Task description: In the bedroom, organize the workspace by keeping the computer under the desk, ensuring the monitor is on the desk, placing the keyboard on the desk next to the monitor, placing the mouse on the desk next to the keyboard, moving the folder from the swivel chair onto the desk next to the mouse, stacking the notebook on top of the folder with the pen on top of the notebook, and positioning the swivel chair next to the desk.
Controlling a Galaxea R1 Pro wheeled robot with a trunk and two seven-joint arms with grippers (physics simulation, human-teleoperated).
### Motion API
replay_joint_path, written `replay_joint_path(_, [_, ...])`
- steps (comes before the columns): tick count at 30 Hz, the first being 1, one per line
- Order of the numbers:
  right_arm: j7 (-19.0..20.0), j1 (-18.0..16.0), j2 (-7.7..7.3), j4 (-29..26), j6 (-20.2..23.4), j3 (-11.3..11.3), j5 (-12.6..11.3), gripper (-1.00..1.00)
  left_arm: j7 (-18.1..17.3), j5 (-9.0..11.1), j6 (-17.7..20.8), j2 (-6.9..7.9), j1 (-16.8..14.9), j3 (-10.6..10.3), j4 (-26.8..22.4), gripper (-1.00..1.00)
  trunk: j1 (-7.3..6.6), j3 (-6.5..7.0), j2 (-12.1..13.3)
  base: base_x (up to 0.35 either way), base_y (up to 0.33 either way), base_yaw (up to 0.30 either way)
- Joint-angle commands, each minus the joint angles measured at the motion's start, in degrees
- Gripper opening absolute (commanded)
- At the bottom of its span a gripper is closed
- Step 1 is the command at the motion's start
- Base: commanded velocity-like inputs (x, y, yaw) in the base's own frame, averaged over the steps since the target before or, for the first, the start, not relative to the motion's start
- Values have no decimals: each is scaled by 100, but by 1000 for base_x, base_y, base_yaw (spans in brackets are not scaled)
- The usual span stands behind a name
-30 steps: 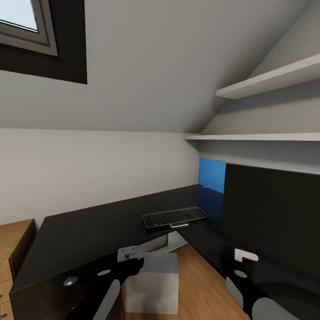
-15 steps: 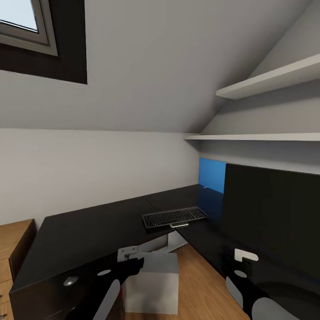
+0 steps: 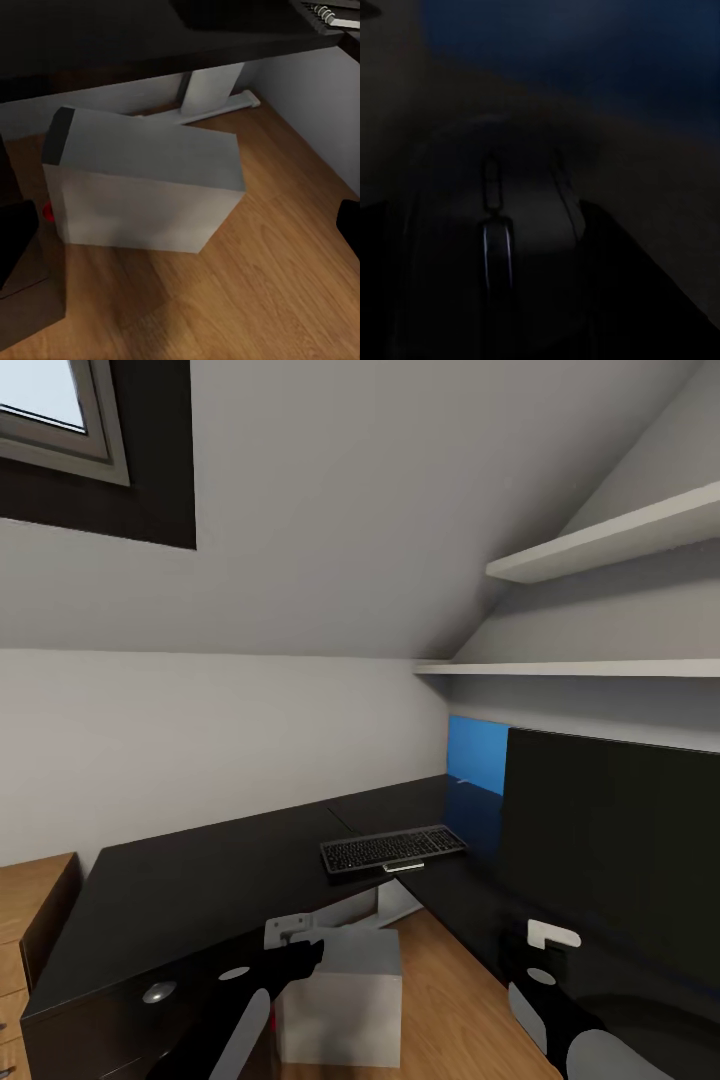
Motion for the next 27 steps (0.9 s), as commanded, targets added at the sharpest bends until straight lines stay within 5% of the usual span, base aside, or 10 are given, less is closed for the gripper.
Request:
replay_joint_path(1, [-1, 2, 0, 17, 8, 2, -124, -100, 52, 60, 15, 1, -5, -7, -8, 100, 0, -9, -3, 0, 0, 0])
replay_joint_path(27, [11, 2, 44, 17, -16, 2, -124, -100, 54, 60, 7, -7, -5, -9, -8, 100, 0, -9, -3, -23, 45, 0])
